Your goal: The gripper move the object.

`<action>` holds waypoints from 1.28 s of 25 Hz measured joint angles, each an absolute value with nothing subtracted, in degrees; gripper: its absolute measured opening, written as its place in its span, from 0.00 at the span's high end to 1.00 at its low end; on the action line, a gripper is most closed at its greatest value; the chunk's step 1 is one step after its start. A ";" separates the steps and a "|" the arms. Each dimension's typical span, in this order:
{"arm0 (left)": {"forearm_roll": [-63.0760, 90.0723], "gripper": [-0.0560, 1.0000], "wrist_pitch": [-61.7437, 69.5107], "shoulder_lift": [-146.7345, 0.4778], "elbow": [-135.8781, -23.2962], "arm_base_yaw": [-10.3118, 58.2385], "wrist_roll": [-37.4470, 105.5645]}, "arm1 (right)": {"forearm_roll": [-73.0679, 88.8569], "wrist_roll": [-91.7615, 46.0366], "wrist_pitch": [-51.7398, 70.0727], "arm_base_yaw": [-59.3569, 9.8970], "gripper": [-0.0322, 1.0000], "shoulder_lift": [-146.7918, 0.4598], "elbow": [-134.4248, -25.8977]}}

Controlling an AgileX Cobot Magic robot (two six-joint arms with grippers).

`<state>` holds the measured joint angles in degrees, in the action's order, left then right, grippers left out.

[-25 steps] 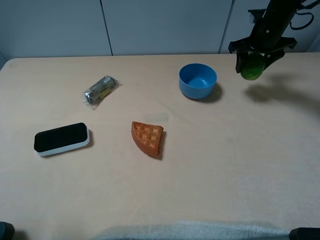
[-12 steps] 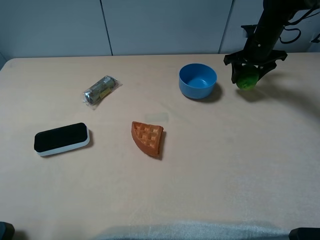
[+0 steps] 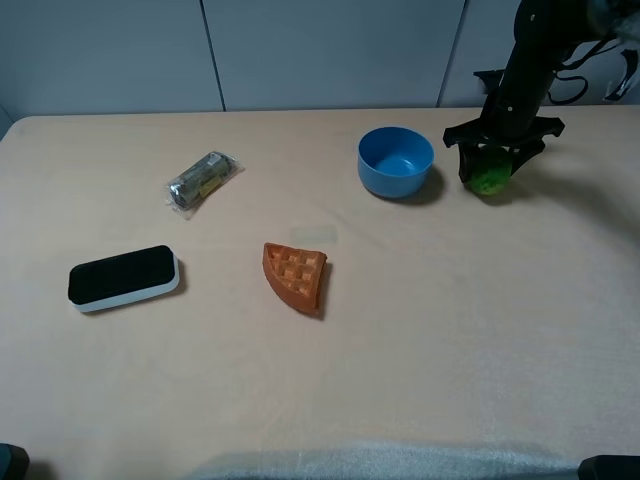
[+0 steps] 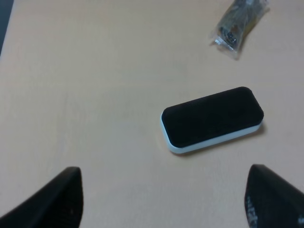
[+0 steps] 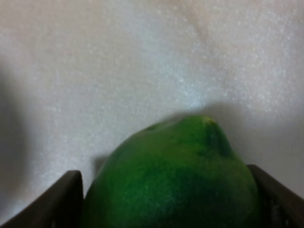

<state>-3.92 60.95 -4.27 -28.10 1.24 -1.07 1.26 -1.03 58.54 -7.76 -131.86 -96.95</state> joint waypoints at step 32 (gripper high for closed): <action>-3.92 0.22 60.95 -4.27 -28.10 1.24 -1.07 | 0.00 -3.66 59.27 -7.76 0.49 -131.86 -97.09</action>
<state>-3.92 60.95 -4.27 -28.10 1.24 -1.07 0.00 -3.66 59.27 -7.76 -131.86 -97.09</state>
